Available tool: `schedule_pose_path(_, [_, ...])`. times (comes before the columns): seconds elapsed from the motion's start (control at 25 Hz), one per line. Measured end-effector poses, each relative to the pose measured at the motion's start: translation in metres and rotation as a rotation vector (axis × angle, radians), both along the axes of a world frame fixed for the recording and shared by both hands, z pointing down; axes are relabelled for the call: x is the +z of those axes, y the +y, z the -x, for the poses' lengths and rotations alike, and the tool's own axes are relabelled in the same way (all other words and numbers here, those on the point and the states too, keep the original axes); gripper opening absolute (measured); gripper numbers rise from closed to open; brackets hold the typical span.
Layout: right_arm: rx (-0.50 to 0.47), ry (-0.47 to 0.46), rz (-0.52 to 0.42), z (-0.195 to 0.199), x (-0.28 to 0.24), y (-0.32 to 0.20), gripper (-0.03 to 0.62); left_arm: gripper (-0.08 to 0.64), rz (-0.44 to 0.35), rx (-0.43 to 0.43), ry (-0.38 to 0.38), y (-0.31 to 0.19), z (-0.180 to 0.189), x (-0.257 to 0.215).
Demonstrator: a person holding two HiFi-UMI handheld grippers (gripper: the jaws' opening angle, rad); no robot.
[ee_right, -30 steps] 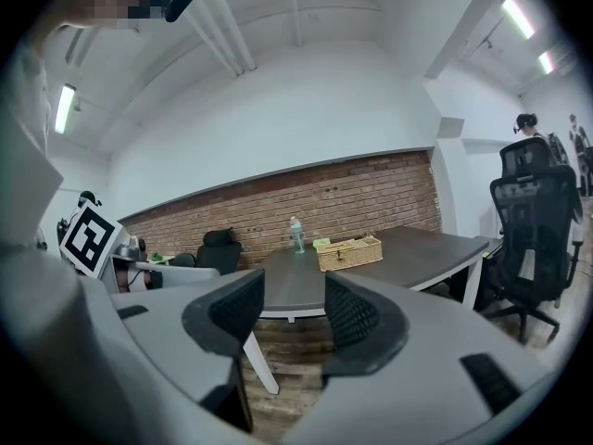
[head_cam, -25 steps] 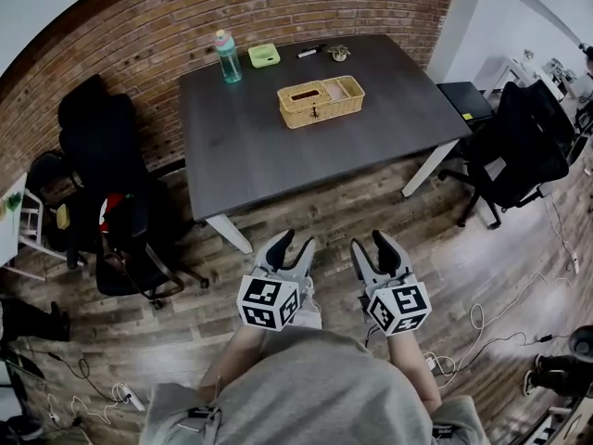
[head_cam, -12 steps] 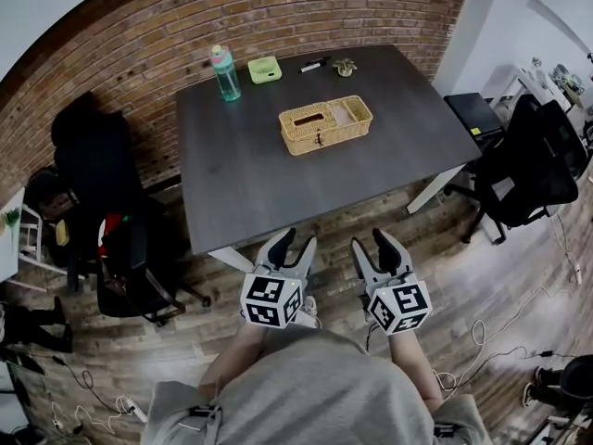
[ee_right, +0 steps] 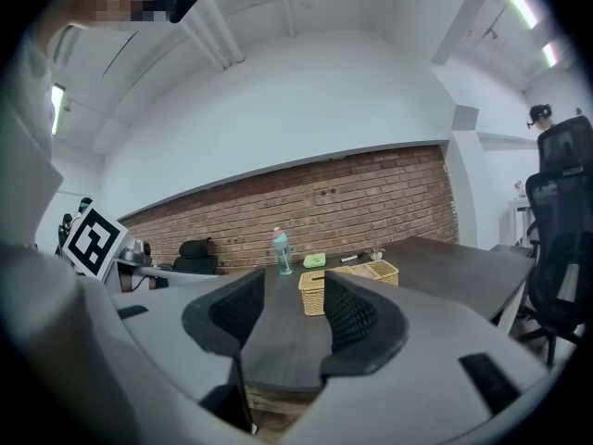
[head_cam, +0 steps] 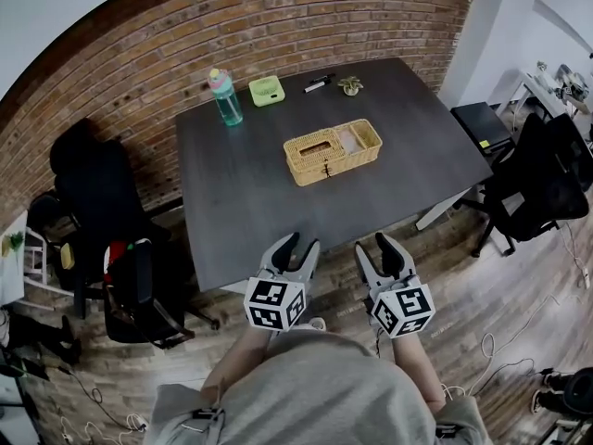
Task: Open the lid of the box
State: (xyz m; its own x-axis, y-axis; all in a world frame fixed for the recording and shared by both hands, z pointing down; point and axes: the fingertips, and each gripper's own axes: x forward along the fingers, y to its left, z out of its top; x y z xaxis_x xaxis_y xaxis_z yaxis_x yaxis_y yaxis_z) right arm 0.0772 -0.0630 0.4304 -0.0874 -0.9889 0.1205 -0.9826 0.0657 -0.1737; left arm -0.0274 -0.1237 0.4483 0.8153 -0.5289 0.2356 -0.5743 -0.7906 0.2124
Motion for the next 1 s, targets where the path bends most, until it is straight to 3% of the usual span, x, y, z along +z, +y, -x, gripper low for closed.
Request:
schedule_pose_path(0.52, [-0.014,-0.001,0.015,-0.010,0.005,-0.048,0.190,0.172,-0.004,-0.002,0.010,-0.050,-0.012,0.000])
schedule_pose_path(1.0, [-0.051,0.013,0.038,-0.033,0.016,-0.085,0.190,0.172,0.024,-0.091,0.003,-0.086,-0.015,0.013])
